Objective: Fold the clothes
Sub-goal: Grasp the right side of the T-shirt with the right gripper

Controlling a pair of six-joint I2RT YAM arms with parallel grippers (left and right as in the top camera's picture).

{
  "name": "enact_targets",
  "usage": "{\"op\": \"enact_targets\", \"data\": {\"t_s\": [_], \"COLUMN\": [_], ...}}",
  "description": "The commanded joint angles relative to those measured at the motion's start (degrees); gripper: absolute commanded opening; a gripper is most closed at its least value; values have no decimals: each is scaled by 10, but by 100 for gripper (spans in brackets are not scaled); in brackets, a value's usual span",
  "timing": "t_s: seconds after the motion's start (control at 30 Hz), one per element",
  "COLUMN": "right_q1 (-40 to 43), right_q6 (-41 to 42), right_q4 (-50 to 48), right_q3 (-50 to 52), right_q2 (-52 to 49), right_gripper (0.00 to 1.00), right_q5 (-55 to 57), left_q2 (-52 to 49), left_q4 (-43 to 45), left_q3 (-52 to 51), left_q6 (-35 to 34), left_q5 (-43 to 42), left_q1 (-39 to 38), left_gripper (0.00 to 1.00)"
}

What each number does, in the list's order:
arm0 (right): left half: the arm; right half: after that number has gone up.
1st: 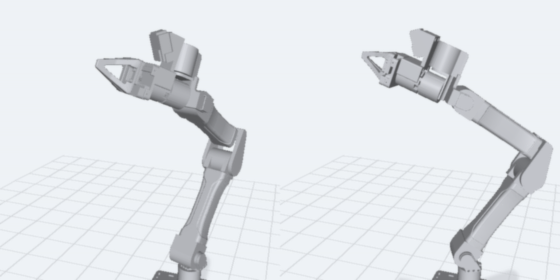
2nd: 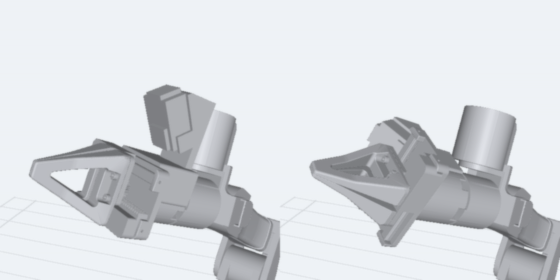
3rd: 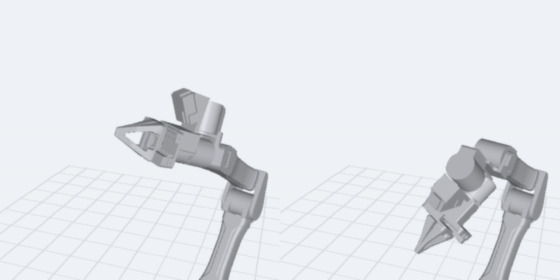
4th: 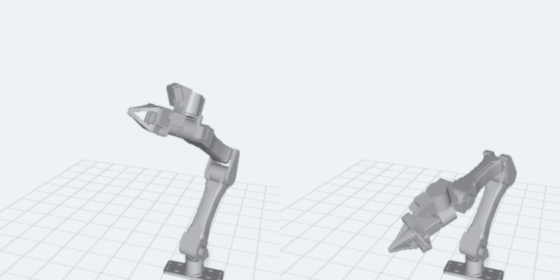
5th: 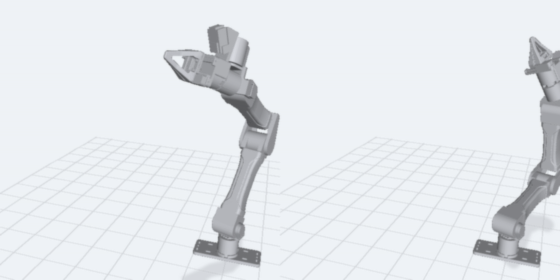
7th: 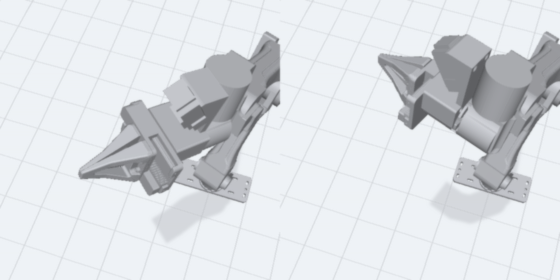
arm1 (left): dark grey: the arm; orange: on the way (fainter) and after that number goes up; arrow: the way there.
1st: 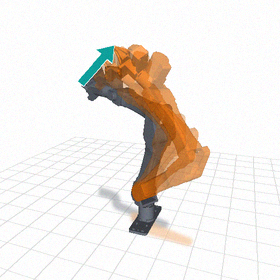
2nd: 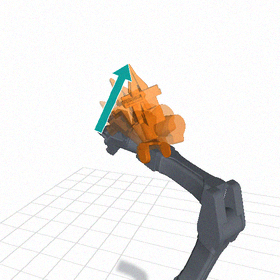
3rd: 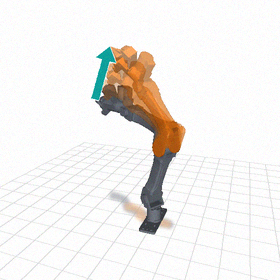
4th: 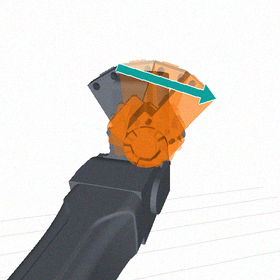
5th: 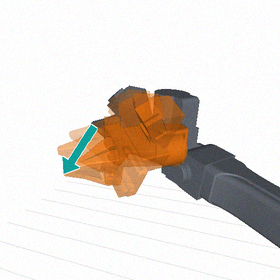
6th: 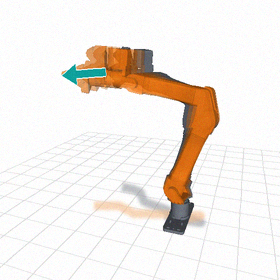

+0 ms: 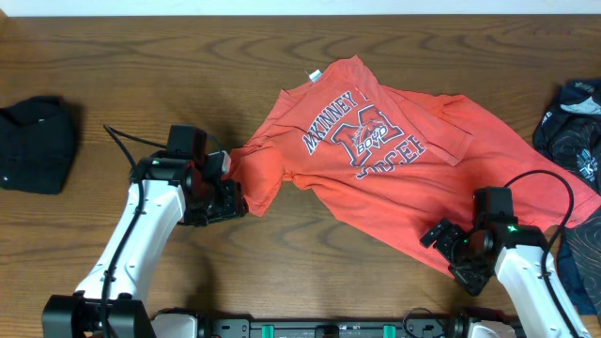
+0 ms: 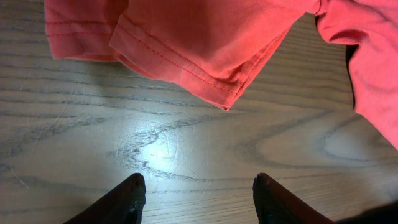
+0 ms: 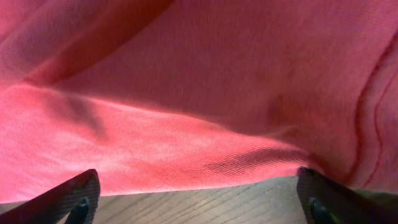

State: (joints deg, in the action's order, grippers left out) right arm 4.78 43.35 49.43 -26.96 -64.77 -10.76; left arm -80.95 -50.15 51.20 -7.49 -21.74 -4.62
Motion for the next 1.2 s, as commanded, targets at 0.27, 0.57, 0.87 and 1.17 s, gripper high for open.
{"op": "enact_targets", "data": {"t_s": [0.27,0.57,0.87,1.17], "right_q1": [47,82,43,2], "right_q6": [19,-54,-202,-254], "right_q4": [-58,-118,-14,93], "right_q3": [33,25,-166,-307], "right_q2": [-13,-13,-11,-11], "right_gripper": [87,1,1,1], "right_q5": [-39,-47,-52,-36], "left_q2": [-3,-3,-2,-2], "left_q4": [-3,-3,14,28], "left_q3": [1,1,7,7], "left_q6": [2,2,-1,-7], "left_q5": [-3,-4,-29,-54], "left_q1": [-2,-2,-2,-2], "left_gripper": [58,58,40,51]}}
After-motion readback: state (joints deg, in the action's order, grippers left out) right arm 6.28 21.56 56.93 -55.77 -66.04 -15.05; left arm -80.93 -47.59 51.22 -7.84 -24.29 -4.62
